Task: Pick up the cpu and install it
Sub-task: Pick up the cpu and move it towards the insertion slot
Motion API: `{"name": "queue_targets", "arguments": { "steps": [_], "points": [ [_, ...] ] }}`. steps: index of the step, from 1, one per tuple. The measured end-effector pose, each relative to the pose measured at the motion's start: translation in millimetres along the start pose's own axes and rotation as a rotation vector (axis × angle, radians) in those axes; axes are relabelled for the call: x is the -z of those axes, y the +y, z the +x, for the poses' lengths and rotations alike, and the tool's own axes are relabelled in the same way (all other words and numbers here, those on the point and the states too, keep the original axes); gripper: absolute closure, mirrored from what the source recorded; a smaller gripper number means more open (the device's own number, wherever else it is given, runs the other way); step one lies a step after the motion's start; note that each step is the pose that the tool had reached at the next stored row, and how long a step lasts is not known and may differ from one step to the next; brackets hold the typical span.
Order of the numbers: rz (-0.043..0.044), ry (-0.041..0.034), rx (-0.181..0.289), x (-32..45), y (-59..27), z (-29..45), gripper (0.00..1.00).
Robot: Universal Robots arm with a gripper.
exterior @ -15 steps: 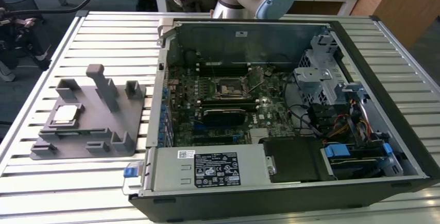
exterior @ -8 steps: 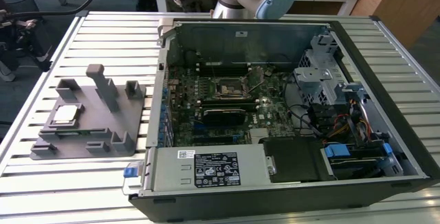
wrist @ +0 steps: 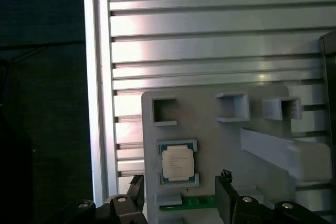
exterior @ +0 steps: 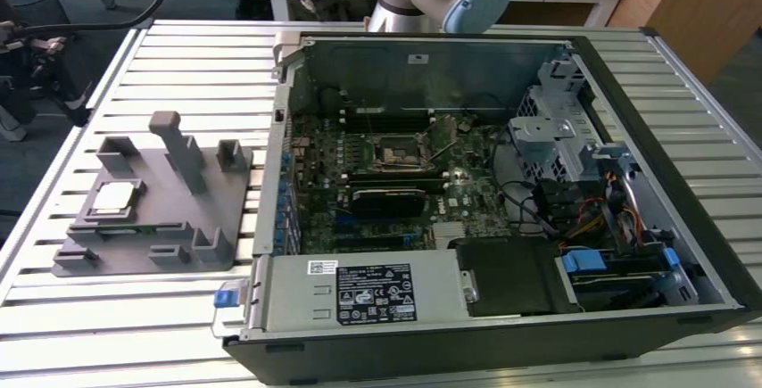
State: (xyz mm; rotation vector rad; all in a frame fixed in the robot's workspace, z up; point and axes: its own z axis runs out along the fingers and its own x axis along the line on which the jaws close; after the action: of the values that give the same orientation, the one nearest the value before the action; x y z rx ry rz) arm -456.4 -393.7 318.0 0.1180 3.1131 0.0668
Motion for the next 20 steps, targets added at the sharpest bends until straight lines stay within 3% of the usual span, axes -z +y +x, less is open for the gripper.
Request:
{"name": "queue_targets", "arguments": {
  "steps": [9, 14, 20],
  "points": [
    [0.0009, 0.0002, 0.003, -14.3, -0.7, 0.0, 0.36],
    [0.0225, -0.0002, 0.024, -19.1, -0.9, -1.1, 0.36],
    [0.0231, 0.0025, 0.094, -26.5, -1.3, -0.9, 0.36]
  ]
}}
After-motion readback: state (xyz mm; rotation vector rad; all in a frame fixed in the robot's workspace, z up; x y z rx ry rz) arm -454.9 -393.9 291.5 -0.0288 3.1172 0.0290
